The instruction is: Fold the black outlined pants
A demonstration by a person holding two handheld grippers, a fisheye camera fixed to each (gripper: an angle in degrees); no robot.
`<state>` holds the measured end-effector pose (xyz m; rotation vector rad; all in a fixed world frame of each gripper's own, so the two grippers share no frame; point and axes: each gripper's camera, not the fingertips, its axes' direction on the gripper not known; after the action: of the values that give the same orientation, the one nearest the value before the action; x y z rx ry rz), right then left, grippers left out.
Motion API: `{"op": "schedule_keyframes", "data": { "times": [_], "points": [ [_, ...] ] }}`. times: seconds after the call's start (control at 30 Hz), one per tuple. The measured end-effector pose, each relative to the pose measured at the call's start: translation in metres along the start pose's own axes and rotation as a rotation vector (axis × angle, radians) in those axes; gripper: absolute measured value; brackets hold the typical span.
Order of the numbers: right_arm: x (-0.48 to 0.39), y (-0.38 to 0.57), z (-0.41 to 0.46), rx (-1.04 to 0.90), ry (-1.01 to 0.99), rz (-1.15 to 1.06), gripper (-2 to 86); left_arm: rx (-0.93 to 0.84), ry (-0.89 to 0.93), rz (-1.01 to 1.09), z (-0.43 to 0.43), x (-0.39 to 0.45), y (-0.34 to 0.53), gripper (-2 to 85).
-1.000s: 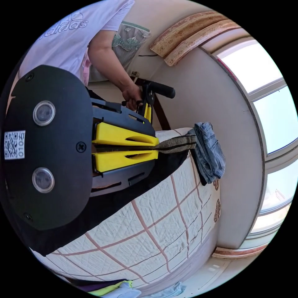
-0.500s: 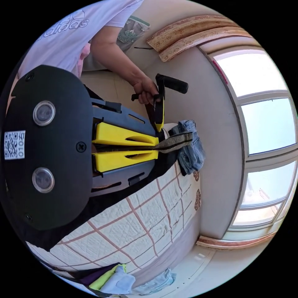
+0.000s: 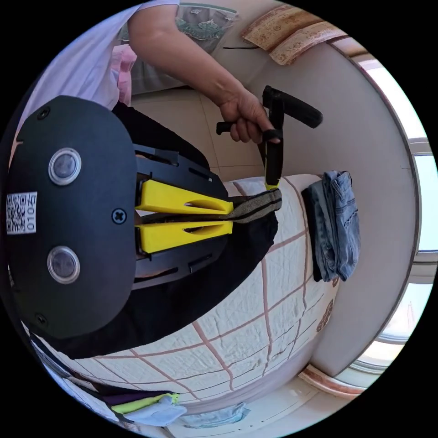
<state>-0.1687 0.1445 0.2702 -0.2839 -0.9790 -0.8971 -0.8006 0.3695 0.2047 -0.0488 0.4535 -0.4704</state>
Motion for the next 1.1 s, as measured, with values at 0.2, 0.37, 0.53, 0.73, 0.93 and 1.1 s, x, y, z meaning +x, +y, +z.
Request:
{"op": "schedule_keyframes", "data": {
  "times": [0.2,0.37,0.53,0.73,0.93,1.1],
  "points": [
    [-0.010,0.002,0.026,-0.114,0.033,-0.057,4.7,-0.023,-0.082,0.095,-0.010,0.030,0.003,0.1],
    [0.017,0.021,0.034,-0.122,-0.157,-0.008,8.6,-0.044,-0.195,0.215,-0.002,0.078,-0.011,0.4],
    [0.066,0.076,-0.045,0.033,-0.335,0.016,12.6,-0.120,-0.242,0.316,0.032,0.120,-0.029,0.4],
    [0.168,0.284,-0.175,0.239,0.079,0.453,12.8,-0.235,-0.264,0.295,0.086,0.128,-0.048,0.1],
    [0.214,0.572,-0.300,0.268,0.543,1.224,12.8,-0.241,-0.348,0.301,0.102,0.156,-0.058,0.0],
    [0.223,0.704,-0.333,0.421,0.408,1.510,12.9,-0.160,-0.416,0.318,0.100,0.198,-0.054,0.0]
  ]
}}
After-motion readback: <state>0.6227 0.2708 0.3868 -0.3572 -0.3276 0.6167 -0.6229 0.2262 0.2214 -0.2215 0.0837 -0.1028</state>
